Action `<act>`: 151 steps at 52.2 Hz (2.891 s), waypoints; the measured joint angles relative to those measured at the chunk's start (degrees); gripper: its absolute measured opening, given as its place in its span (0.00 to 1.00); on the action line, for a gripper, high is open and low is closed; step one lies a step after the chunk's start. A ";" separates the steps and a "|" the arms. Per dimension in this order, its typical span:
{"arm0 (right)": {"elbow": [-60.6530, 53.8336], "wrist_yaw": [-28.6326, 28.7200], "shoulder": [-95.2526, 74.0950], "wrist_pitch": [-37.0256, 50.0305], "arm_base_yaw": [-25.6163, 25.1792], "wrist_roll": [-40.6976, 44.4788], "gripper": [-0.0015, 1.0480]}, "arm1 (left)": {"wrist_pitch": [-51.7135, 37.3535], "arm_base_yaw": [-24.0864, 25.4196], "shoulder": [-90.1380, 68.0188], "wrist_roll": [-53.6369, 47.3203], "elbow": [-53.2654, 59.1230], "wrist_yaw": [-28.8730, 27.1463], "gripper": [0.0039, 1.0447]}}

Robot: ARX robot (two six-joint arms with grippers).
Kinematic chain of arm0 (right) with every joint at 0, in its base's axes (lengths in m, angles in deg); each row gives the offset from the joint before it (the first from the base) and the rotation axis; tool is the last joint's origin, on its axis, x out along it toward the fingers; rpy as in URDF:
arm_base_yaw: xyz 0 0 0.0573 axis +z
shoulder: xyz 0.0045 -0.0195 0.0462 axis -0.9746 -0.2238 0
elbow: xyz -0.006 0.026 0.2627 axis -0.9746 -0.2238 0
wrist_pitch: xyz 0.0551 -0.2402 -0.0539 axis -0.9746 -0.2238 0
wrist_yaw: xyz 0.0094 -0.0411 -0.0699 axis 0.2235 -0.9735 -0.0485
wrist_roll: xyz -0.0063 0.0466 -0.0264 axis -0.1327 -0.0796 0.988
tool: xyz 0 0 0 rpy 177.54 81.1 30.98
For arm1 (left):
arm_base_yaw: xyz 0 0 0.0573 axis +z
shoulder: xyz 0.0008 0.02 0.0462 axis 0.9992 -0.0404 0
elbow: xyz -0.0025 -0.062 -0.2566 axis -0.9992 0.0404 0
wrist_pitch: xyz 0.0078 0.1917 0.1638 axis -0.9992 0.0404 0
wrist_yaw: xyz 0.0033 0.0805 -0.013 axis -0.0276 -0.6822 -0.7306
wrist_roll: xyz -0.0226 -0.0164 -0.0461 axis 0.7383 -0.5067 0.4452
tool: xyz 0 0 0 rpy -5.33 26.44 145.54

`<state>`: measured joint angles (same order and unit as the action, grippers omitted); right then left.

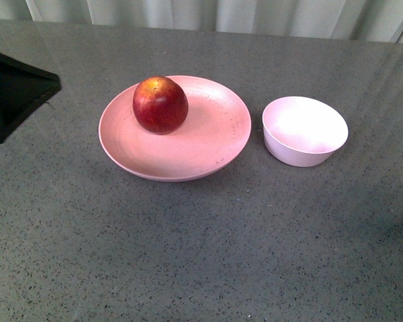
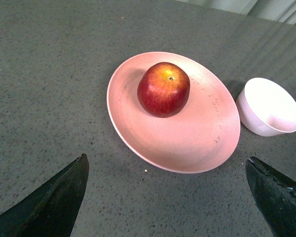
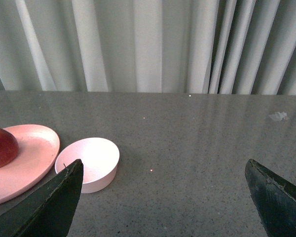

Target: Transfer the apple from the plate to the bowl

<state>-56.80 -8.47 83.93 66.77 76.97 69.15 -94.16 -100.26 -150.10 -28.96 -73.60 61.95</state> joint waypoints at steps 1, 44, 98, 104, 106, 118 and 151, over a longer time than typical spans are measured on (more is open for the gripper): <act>0.00 0.00 0.00 0.00 0.00 0.00 0.91 | -0.46 -0.48 -1.36 0.02 -0.68 -0.39 0.92; 0.00 0.02 0.00 0.00 0.00 0.00 0.91 | -0.66 -8.11 -36.61 -3.32 -28.98 -6.14 0.92; 0.00 0.00 0.00 0.00 0.00 0.00 0.91 | 5.35 -9.14 -51.15 -4.28 -44.11 -8.57 0.86; 0.00 0.00 0.00 0.00 0.00 0.00 0.91 | 5.22 -9.60 -51.15 -4.09 -44.11 -8.96 0.77; 0.00 0.02 0.00 0.00 0.00 0.00 0.91 | 5.11 -9.94 -51.15 -4.11 -44.11 -9.31 0.76; 0.00 0.00 0.00 0.00 0.00 0.00 0.91 | 4.44 -12.92 -48.74 -4.94 -43.60 -9.20 0.75; 0.00 0.00 0.00 0.00 0.00 -0.02 0.91 | 12.90 -28.17 -54.40 -6.64 -60.63 -6.05 0.73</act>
<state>-56.80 -8.47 83.93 66.77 76.97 69.12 -81.26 -128.43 -204.50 -35.61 -134.23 55.89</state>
